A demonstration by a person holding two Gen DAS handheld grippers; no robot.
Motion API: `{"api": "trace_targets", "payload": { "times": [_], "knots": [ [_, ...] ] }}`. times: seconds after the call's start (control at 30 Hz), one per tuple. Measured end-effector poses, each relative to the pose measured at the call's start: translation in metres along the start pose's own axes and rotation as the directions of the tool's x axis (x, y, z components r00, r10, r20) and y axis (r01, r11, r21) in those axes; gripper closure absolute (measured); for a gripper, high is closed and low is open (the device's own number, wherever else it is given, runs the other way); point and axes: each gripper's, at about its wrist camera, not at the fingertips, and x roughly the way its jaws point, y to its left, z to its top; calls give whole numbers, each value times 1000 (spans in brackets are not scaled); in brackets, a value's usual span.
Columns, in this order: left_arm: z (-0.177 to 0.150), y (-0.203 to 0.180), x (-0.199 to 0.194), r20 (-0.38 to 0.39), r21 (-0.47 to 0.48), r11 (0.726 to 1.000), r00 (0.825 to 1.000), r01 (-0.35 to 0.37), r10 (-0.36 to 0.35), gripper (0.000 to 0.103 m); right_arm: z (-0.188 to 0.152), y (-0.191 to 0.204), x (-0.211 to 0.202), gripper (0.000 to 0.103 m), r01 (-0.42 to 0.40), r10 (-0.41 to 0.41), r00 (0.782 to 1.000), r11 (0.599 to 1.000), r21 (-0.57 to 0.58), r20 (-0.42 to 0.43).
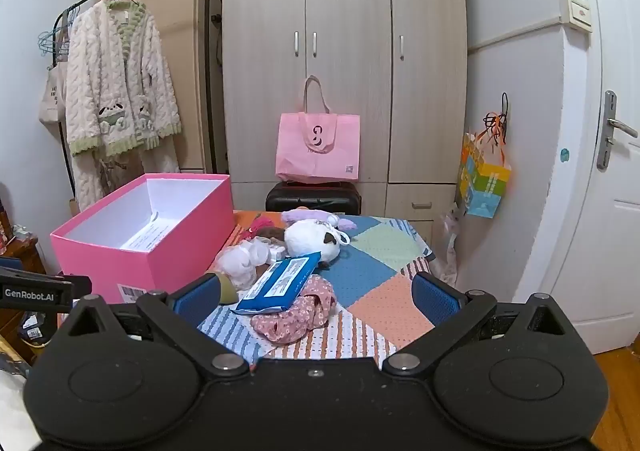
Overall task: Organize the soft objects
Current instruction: 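Move both tools toward the items beside the pink box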
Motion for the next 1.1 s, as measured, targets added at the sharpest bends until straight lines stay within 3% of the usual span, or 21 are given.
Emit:
{"api": "trace_targets", "payload": {
  "times": [1.1],
  "knots": [
    [-8, -1, 6, -40, -28, 998, 998, 51, -52, 0, -4, -1, 4, 0, 0, -1, 1000, 1000, -15, -31]
  ]
}}
